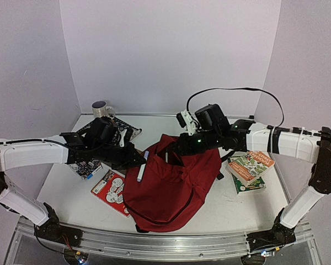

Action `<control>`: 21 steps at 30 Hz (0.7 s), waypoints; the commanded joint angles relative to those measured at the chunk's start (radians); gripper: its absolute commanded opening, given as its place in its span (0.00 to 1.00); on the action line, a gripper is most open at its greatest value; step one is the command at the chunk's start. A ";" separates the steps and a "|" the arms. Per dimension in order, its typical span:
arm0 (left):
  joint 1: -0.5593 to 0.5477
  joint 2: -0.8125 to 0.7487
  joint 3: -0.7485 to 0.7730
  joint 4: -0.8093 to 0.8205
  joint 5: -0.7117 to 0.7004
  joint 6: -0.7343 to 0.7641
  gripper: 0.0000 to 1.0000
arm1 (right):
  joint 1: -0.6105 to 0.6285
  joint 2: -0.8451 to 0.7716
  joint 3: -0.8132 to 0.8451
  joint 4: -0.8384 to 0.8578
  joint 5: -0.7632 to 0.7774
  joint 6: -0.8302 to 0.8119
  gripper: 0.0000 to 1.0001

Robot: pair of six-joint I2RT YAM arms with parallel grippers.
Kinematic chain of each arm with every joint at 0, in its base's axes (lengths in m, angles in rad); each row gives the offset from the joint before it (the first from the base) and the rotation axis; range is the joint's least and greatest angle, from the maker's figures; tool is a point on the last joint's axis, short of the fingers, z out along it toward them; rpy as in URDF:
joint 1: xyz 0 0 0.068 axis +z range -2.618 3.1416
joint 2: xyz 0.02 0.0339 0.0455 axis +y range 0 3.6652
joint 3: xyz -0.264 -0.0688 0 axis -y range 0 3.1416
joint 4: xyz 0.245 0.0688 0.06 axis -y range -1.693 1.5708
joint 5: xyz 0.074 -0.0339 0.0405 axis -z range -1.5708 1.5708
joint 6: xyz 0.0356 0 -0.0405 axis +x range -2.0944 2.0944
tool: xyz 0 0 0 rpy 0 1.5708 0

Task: Pack the student bag
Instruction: Adjust the student bag at the center of the board, then place the pen in the lower front pocket of the bag.

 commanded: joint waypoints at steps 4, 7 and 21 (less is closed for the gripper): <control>-0.065 0.127 0.101 0.134 0.088 0.008 0.00 | 0.019 0.005 0.030 0.035 0.050 -0.032 0.00; -0.075 0.188 0.130 0.177 0.099 -0.004 0.00 | 0.027 0.011 0.034 0.034 0.040 -0.040 0.00; -0.083 0.310 0.175 0.375 -0.167 -0.165 0.00 | 0.080 0.012 -0.001 0.072 0.020 -0.019 0.00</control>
